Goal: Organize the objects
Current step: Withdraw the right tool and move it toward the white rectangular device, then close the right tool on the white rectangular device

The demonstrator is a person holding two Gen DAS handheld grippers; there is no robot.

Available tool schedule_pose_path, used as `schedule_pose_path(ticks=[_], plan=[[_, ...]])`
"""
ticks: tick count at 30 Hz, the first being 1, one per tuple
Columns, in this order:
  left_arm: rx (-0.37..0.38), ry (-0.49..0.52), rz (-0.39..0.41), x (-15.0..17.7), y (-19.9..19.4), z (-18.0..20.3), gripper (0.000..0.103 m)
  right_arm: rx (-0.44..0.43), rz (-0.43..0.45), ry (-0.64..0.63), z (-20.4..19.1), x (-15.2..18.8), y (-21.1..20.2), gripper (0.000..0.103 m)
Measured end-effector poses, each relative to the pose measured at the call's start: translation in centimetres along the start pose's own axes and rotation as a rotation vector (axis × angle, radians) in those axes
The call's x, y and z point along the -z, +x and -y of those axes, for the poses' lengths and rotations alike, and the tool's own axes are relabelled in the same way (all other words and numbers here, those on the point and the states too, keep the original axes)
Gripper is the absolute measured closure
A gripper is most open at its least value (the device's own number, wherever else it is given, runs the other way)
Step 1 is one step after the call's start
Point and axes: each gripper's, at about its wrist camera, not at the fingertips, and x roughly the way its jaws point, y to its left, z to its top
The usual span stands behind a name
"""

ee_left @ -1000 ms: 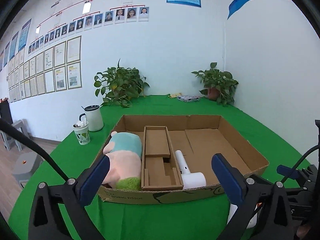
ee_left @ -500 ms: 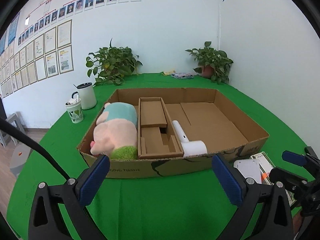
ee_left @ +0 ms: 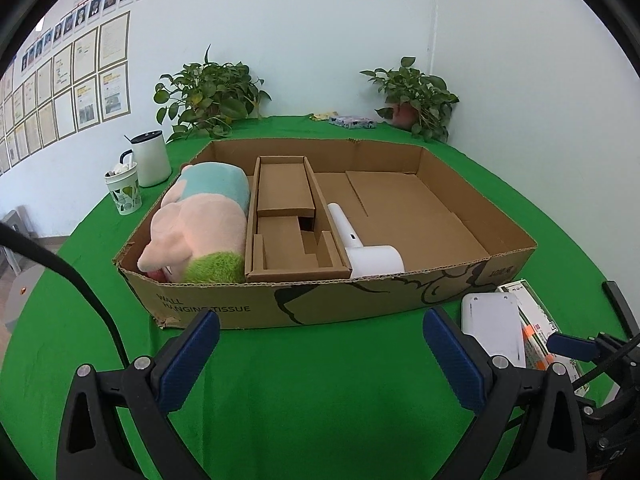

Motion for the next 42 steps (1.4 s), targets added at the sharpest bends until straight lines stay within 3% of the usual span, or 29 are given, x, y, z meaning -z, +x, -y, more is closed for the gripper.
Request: schedule_pose_path(ticks=[3,10,16,18,20,23,25,26,29,30,34,39,42], plan=[[-0.007,-0.014,0.002,-0.3,-0.2,-1.3,0.001,0.024,-0.036,0.011,0.2,0.0,1.0,0.025],[-0.028,-0.063,0.003,-1.1,-1.3,-4.5,0.001,0.136,-0.110,0.006,0.5,0.1,3.8,0.022],[-0.025,-0.048,-0.015,-1.2,-1.3,-5.5,0.001,0.223,-0.108,-0.069,-0.4,-0.3,5.6,0.023],[-0.021,-0.043,-0.023,-1.2,-1.2,-5.4,0.001,0.191,-0.119,-0.065,-0.2,0.0,5.8,0.034],[-0.003,-0.043,-0.038,-1.3,-1.0,-5.6,0.001,0.144,-0.119,-0.051,0.1,0.3,5.4,0.037],[0.048,-0.059,-0.068,-1.5,-0.6,-5.8,0.001,0.002,-0.110,-0.053,0.2,1.5,3.9,0.047],[0.097,-0.072,-0.093,-1.6,-0.2,-5.6,0.001,-0.106,-0.104,-0.044,0.3,2.5,2.7,0.047],[0.126,-0.077,-0.107,-1.7,0.1,-5.5,0.001,-0.122,-0.089,-0.040,0.3,2.8,2.1,0.046],[0.213,-0.084,-0.150,-1.6,1.2,-4.4,0.001,-0.129,-0.011,-0.009,0.8,3.2,0.4,0.010],[0.231,-0.082,-0.160,-1.6,1.7,-3.9,0.001,-0.122,0.007,0.007,1.1,3.1,0.0,0.007],[0.300,-0.066,-0.210,-1.7,3.6,-1.8,0.001,-0.086,-0.005,0.031,1.6,2.8,-0.2,0.003],[0.428,-0.014,-0.313,-2.0,7.3,1.2,0.001,-0.043,-0.047,-0.029,-0.1,2.2,0.7,0.003],[0.494,-0.014,-0.420,-1.8,10.1,2.5,0.011,-0.032,-0.048,-0.055,-1.3,1.9,1.4,0.003]])
